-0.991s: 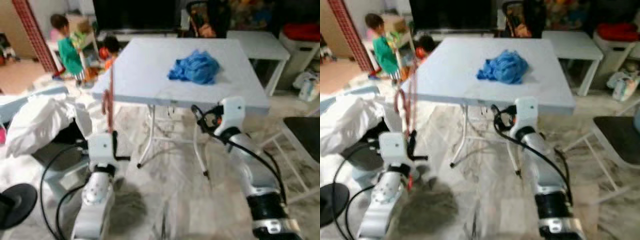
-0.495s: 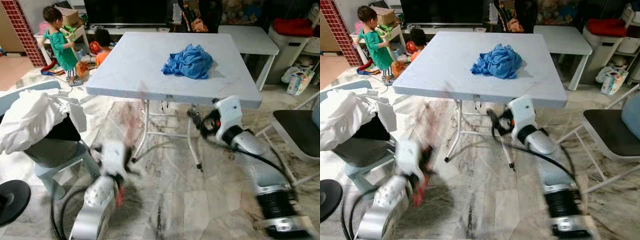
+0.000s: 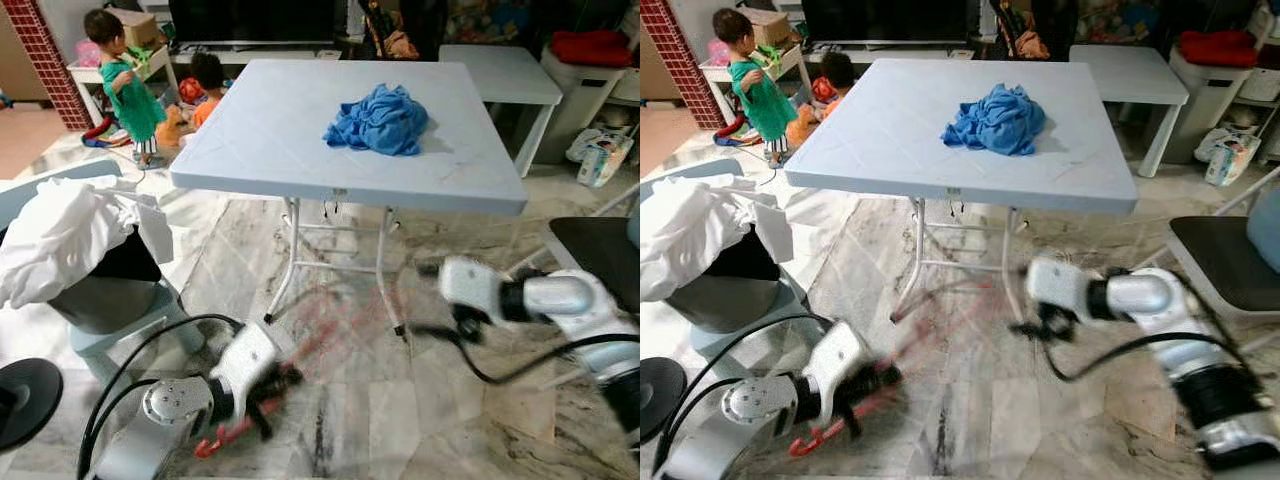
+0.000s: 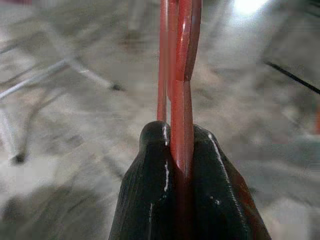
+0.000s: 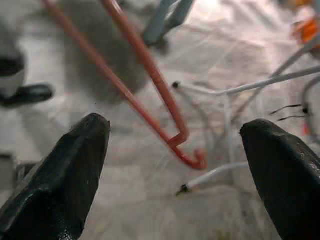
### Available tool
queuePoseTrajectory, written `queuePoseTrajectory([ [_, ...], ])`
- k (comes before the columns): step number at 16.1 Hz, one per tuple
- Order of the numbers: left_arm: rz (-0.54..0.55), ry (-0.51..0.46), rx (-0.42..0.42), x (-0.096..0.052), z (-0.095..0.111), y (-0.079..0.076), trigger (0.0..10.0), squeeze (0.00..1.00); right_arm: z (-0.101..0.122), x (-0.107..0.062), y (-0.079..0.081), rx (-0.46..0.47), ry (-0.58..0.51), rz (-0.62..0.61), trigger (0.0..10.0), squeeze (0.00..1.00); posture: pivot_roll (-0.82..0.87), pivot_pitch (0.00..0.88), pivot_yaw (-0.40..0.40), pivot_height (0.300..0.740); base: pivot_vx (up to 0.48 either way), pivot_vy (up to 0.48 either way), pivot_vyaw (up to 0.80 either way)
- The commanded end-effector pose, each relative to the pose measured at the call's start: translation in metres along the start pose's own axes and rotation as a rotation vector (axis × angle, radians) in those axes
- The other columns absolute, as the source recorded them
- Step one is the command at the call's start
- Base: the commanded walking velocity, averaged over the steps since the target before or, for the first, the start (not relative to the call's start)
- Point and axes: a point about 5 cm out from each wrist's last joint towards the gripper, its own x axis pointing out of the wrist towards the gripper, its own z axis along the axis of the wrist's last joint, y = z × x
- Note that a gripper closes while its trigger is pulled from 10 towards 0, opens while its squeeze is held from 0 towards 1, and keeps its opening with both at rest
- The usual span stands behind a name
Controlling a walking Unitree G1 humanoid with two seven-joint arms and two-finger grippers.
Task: Hang hanger
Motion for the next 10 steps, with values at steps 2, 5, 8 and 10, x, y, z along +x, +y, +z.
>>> queuePoseTrajectory([
  [2, -0.074, -0.015, 0.055, 0.001, 0.005, -0.006, 10.0, 0.0, 0.008, 0.0, 0.0, -0.053, -0.002, 0.128, 10.0, 0.0, -0.08, 0.0, 0.025, 0.74, 0.0, 0.0, 0.0],
  [5, -0.133, -0.002, 0.096, 0.005, 0.006, -0.009, 10.0, 0.0, 0.017, 0.01, 0.004, -0.096, -0.025, 0.218, 10.0, 0.0, -0.08, 0.0, 0.036, 0.74, 0.0, 0.0, 0.0],
  [8, -0.156, 0.002, 0.123, 0.007, 0.007, -0.007, 10.0, 0.0, 0.021, 0.012, 0.009, -0.126, -0.028, 0.322, 4.9, 0.0, -0.08, 0.0, 0.039, 0.74, 0.0, 0.0, 0.0],
  [10, -0.157, -0.008, 0.126, 0.011, 0.008, -0.008, 10.0, 0.0, 0.024, 0.012, 0.011, -0.137, -0.027, 0.385, 0.0, 0.0, -0.09, 0.0, 0.041, 0.74, 0.0, 0.0, 0.0],
])
